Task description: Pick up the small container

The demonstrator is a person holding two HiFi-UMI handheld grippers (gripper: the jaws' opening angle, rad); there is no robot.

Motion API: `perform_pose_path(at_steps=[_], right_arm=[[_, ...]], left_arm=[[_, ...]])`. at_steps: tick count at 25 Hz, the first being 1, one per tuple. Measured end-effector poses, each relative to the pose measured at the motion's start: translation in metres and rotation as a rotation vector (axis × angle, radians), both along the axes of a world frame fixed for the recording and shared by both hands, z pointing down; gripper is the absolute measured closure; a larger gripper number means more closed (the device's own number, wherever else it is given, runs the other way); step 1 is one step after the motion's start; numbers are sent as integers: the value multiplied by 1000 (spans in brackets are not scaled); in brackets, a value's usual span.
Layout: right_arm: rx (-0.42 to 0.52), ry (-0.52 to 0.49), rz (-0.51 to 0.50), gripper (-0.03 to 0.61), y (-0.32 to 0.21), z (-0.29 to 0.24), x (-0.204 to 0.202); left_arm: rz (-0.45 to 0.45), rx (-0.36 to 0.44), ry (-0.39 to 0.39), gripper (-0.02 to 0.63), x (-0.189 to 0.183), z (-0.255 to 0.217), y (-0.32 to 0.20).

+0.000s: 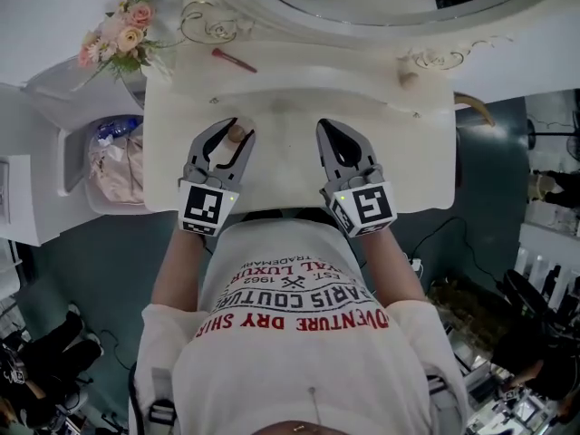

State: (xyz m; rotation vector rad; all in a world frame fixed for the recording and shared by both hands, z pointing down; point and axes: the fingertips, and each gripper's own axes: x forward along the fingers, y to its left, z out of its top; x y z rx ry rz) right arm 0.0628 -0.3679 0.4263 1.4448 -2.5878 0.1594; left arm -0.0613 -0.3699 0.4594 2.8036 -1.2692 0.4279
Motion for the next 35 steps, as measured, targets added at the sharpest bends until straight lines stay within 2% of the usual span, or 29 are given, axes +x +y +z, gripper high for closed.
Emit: perform_pose_path(at_steps=[7,11,19,28,35], right_arm=[[28,-30,-15,580,2,-20,-10],[46,-36,-24,580,7,-31,-11],[74,-31,-37,580,9,-43,-10],[123,-39,-76,580,13,-56,-15],[118,-35,-75,580,9,-56,-13]], left_arm=[[12,102,1,468,-7,-53,9],[-20,126,22,468,-18,-75,15],[-98,127,46,468,-42,-95,15],[-103,132,79,468,-39,-102,14],[-101,113,88,468,-37,-100,10]])
